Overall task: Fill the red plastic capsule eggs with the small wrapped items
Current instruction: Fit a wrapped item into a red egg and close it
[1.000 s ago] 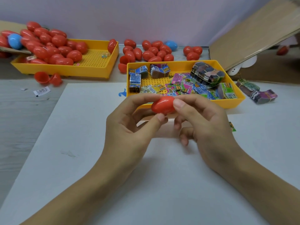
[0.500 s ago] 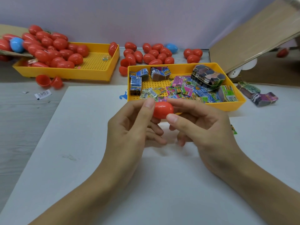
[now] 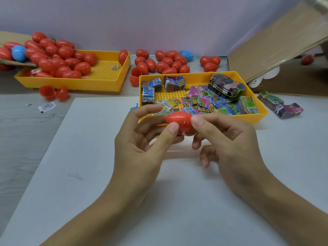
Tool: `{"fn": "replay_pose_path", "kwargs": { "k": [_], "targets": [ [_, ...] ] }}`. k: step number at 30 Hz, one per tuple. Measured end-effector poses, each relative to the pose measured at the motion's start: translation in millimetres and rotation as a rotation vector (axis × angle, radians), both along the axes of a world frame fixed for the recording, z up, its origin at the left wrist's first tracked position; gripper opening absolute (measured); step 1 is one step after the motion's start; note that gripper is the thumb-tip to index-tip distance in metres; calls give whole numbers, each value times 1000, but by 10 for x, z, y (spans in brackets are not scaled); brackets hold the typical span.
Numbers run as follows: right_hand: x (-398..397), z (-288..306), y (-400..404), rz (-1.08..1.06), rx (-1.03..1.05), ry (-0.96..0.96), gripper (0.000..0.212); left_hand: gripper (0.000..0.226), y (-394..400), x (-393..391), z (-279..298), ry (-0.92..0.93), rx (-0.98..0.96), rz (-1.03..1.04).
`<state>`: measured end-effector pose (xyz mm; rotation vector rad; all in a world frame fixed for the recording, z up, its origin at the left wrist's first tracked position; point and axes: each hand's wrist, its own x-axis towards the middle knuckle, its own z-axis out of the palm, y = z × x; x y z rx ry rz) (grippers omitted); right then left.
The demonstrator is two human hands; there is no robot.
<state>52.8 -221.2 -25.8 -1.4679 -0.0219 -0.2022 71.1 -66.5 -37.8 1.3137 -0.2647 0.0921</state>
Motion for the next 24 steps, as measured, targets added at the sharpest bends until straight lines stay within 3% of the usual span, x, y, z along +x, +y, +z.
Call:
{"fn": "replay_pose_path", "kwargs": {
  "k": [4,8,13,16,18,21,22,24],
  "targets": [
    [-23,3,14,27,-74,-9,14,17,7,16,-18,-8,-32,-23],
    [-36,-11,49,66,-146,-74,24,30,5,0,-24,7,13,-114],
    [-21,-8,-9,17,-230,-165,15,35,-2,6,-24,-3,14,-116],
    [75,-13,-163,-256,-608,-312,12,39,-10,12,-25,9,-24,-85],
    [166,-19,-278,-400,-909,-340,25,38,-12,9,-21,14,-40,-75],
    [234,-60,-383,-346,-1247,-86,68,25,2,20,-24,15,-44,-55],
    [235,-80,-392,-296,-1302,-8,75,24,2,25,-23,15,-45,-48],
    [234,-102,-414,-250,-1296,15,67,25,0,27,-13,17,-53,-42]
  ]
}}
